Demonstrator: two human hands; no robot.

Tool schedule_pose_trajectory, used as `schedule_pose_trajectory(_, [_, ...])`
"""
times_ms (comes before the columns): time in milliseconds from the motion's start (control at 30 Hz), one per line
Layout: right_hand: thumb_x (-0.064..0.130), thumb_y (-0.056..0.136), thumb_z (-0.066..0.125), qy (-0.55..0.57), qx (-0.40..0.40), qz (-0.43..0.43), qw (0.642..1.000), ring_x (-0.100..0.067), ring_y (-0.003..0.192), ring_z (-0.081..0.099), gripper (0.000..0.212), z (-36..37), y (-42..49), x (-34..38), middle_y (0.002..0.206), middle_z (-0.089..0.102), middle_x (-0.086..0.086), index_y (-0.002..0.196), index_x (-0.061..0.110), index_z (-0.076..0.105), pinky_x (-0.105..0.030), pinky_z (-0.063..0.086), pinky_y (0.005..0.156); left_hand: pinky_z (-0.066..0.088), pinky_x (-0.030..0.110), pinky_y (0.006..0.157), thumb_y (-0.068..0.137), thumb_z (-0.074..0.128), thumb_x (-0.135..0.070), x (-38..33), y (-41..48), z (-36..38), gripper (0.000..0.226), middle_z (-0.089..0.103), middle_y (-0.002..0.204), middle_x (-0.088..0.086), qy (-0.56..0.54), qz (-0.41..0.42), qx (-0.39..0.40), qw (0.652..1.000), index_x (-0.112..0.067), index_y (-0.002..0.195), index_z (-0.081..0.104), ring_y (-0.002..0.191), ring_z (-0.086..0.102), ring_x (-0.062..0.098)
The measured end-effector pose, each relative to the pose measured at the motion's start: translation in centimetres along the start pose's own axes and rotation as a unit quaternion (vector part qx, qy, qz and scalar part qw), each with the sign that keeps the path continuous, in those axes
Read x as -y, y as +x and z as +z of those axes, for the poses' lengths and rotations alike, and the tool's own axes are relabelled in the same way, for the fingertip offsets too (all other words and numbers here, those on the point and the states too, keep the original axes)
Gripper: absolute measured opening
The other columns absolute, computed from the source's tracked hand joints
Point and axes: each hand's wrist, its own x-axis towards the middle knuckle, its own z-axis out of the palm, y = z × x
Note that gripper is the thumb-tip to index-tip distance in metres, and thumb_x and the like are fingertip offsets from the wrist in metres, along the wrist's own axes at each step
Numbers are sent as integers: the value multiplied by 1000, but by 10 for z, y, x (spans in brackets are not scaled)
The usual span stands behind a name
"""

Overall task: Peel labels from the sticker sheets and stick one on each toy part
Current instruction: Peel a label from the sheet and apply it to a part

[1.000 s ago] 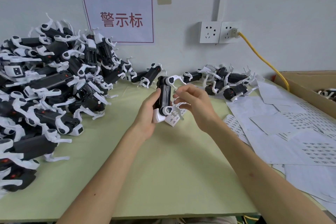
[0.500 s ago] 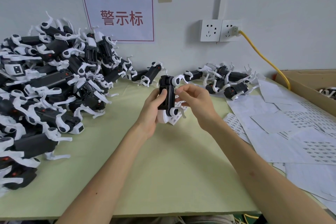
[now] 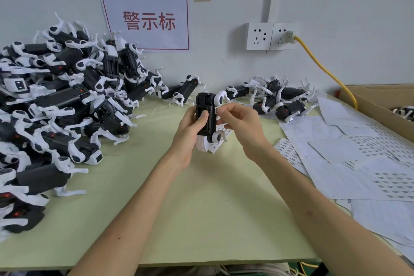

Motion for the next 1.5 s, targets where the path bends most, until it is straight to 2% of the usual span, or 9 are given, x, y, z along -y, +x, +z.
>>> schedule_pose_trajectory(167, [13,96,69,13,-12,7,1000,-16,74,71,11,3,0,-3,91,74,-6,85,12,72,-17,50,66,39,60,115,108,51,-24,2,0,0,30,64,136,18,-2,4,0,1000,-11,134,56,129,60,35])
schedule_pose_trajectory(567, [12,96,68,30,-31,26,999,-13,72,72,9,5,-1,-5,91,75,-6,91,7,73,-17,51,65,41,58,114,107,53,-26,5,1,1,28,67,131,13,18,17,-7,1000,-15,133,55,125,63,32])
schedule_pose_trajectory(867, [13,97,67,35,-24,33,999,-10,70,71,9,5,-2,-4,87,73,-2,91,7,72,-15,50,64,42,59,113,107,53,-27,6,2,1,27,68,131,11,14,21,-4,1000,-16,132,56,123,65,31])
schedule_pose_trajectory(1033, [15,98,66,32,-16,41,999,-10,71,69,9,5,-3,-3,86,73,2,93,9,72,-22,50,73,43,61,112,107,53,-27,6,2,0,26,67,131,13,9,19,-4,1000,-17,131,57,124,64,33])
schedule_pose_trajectory(1500, [13,97,67,29,-17,26,999,-8,67,69,10,4,-3,-2,79,72,6,88,12,71,-16,50,65,42,60,112,107,53,-26,4,1,2,27,65,132,17,8,14,-4,1000,-14,131,56,125,64,34])
